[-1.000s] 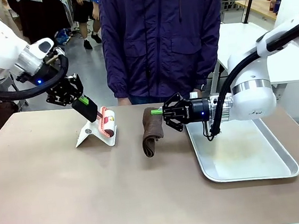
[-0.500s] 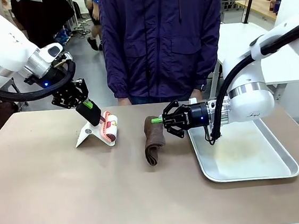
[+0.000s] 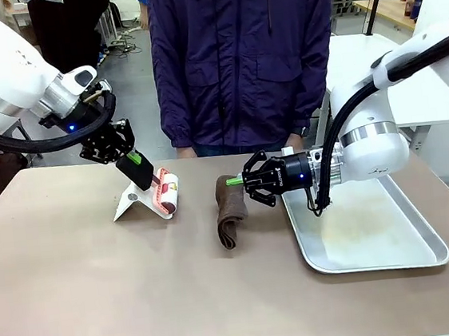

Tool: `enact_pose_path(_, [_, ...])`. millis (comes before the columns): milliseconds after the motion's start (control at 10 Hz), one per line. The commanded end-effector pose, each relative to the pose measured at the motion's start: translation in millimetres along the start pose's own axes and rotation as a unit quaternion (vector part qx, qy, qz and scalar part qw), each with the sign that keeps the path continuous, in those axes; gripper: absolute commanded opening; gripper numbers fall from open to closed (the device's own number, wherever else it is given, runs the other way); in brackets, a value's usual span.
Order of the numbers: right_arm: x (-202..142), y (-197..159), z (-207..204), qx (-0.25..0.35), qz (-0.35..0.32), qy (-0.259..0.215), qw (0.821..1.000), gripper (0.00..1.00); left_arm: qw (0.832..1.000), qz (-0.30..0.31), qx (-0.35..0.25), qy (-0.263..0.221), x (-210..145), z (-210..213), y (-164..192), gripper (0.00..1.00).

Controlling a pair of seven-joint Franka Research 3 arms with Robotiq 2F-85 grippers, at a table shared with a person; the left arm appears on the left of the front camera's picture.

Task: Clean the surface of the table.
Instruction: Return the Lint Roller and towel to their original positions.

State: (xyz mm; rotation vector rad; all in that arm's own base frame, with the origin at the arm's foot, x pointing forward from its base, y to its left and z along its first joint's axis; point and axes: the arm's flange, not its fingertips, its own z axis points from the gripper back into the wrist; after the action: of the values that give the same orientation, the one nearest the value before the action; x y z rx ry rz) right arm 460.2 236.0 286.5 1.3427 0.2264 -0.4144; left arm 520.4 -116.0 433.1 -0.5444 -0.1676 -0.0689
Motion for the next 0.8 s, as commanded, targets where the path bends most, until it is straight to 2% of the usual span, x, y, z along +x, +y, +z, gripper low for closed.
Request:
enact_pose_path(0, [3, 6, -4, -0.007, -0.009, 0.002, 1.0, 0.07, 1.0, 0.006, -0.011, -0.005, 5, -6, -1, 0.22])
enact_pose_path(700, [3, 5, -4, -0.01, -0.012, 0.008, 1.0, 0.07, 0.999, 0.017, -0.026, -0.019, 13, -14, 12, 0.22])
